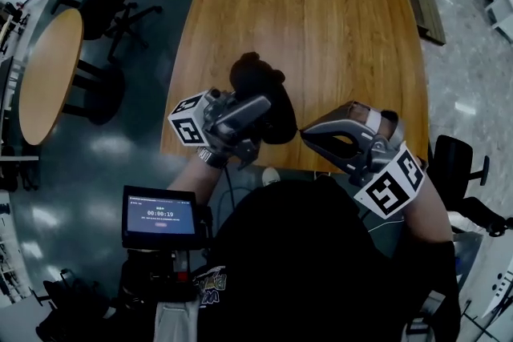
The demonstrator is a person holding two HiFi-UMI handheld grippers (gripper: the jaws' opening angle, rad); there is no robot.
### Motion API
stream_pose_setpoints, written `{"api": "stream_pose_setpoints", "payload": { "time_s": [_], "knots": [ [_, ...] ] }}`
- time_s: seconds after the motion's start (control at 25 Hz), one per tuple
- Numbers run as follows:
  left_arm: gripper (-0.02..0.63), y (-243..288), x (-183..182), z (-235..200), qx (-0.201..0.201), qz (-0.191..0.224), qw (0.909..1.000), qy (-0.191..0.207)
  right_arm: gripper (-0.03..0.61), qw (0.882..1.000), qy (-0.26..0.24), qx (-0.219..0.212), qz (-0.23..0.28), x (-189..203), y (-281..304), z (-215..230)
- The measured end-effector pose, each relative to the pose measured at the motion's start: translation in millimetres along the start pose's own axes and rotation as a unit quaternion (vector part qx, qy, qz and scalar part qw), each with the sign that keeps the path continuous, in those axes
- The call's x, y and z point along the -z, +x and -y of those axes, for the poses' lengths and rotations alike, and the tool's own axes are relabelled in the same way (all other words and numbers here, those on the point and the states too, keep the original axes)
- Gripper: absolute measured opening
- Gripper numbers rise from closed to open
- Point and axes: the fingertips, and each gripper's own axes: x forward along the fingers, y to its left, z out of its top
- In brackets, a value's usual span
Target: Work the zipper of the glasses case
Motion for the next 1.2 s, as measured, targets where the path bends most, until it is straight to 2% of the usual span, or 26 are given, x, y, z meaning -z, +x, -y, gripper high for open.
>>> {"api": "stream_pose_setpoints", "payload": {
  "time_s": [0.08,0.2,0.28,0.48,0.6,0.68,0.8,0.88,1.2],
  "knots": [
    [0.259,-3,-7,-8,-0.015,0.030,0.9994,-0.011,0.003,1.000,0.007,0.010,-0.003,4,0,3],
    [0.259,-6,-14,-15,-0.033,0.062,0.9975,-0.012,0.003,0.998,0.047,0.029,0.007,10,0,4],
    [0.259,-11,-25,-23,-0.046,0.106,0.9930,-0.023,0.003,0.996,0.075,0.043,0.015,14,5,2],
    [0.259,-18,-39,-47,-0.107,0.187,0.9758,-0.040,0.003,0.987,0.137,0.079,0.026,23,22,-2],
    [0.259,-26,-42,-61,-0.152,0.229,0.9606,-0.042,0.003,0.977,0.178,0.111,0.029,30,23,0],
    [0.259,-28,-37,-69,-0.178,0.249,0.9506,-0.050,0.003,0.975,0.184,0.124,0.024,33,28,-2],
    [0.259,-33,-31,-78,-0.203,0.273,0.9386,-0.059,0.005,0.969,0.203,0.137,0.028,35,34,-2],
    [0.259,-35,-30,-83,-0.212,0.280,0.9342,-0.061,0.003,0.965,0.213,0.149,0.024,38,33,-1],
    [0.258,-41,-17,-89,-0.238,0.260,0.9339,-0.060,0.005,0.960,0.199,0.195,0.004,49,23,-1]
  ]
}}
